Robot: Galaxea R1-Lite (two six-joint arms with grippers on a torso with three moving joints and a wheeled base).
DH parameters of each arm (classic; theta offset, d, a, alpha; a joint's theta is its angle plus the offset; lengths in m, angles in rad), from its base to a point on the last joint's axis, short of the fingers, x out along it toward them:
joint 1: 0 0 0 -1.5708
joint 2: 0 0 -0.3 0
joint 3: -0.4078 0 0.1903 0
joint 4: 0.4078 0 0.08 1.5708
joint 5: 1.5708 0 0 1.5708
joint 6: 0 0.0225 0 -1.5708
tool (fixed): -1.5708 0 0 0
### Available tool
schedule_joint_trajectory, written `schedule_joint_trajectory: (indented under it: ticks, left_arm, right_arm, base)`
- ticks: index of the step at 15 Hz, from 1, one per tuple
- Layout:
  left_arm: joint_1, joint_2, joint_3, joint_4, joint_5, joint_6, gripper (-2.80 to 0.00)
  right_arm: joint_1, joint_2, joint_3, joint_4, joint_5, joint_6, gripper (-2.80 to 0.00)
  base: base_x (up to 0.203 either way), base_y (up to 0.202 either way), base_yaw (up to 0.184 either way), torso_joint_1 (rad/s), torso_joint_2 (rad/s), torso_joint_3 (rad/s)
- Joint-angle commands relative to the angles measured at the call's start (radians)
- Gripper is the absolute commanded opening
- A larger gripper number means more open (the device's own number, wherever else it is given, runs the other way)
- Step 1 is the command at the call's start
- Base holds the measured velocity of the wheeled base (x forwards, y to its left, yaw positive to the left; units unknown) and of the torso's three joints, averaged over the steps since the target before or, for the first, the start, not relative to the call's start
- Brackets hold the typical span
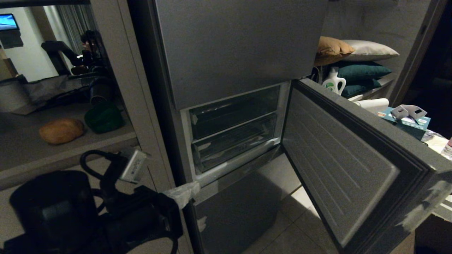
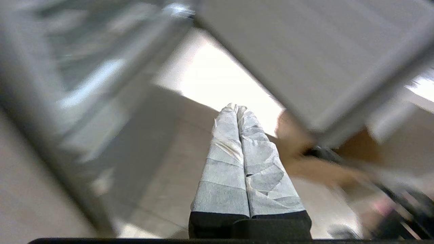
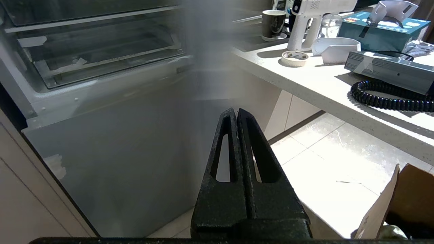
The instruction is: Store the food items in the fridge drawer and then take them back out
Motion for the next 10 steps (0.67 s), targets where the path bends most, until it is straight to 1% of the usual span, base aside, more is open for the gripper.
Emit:
schedule_joint_trajectory:
  ticks: [1, 3, 4, 6, 7, 9, 10]
  left_arm:
    - [0.007, -0.093, 0.048, -0.006, 0.045, -0.001, -2.8]
    - [0.013, -0.194, 0.068, -0.001, 0.062, 0.001, -2.8]
    - [0.026, -0.249, 0.07, 0.003, 0.089, 0.002, -2.8]
    - [0.065, -0.345, 0.071, 0.015, 0.174, 0.006, -2.8]
    - [0.086, -0.39, 0.071, 0.044, 0.217, 0.011, -2.8]
    - [0.114, -0.497, 0.065, 0.163, 0.29, 0.018, -2.8]
    - [0.146, -0.556, 0.064, 0.255, 0.312, 0.02, -2.8]
  right_arm:
    - [0.0, 0.001, 0.031, -0.001, 0.0, 0.0, -2.8]
    - [0.0, 0.001, 0.031, -0.001, 0.0, 0.0, -2.8]
    - [0.0, 0.001, 0.031, -0.001, 0.0, 0.0, -2.8]
    - [0.0, 0.001, 0.031, -0.001, 0.0, 0.0, -2.8]
    - [0.0, 0.001, 0.031, -0.001, 0.0, 0.0, -2.8]
    - [0.0, 0.001, 0.031, -0.001, 0.0, 0.0, -2.8]
    - [0.0, 0.001, 0.031, -0.001, 0.0, 0.0, -2.8]
  base:
    - [0.0, 0.0, 0.0, 0.0, 0.0, 0.0]
    - [0.0, 0.0, 0.0, 0.0, 0.0, 0.0]
    - [0.0, 0.0, 0.0, 0.0, 0.0, 0.0]
    - [0.0, 0.0, 0.0, 0.0, 0.0, 0.0]
    - [0.0, 0.0, 0.0, 0.0, 0.0, 0.0]
    - [0.0, 0.0, 0.0, 0.0, 0.0, 0.0]
    - [0.0, 0.0, 0.0, 0.0, 0.0, 0.0]
